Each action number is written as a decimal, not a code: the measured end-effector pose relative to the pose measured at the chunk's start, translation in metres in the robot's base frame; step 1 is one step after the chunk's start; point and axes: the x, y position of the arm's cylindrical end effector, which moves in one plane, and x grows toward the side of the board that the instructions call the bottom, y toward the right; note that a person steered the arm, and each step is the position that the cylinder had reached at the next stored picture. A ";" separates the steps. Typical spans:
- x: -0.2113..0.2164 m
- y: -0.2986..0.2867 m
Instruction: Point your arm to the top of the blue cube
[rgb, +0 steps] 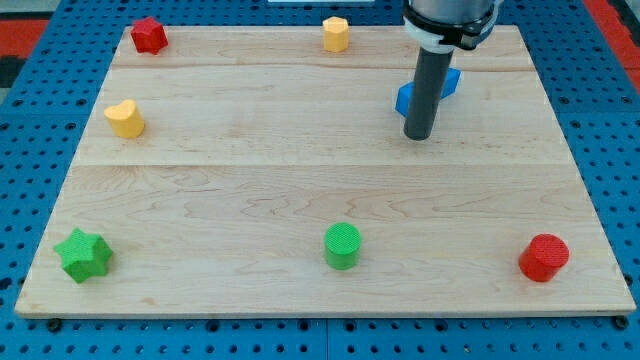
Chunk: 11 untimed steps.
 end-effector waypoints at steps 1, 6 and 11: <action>-0.018 0.000; -0.084 -0.063; -0.111 -0.031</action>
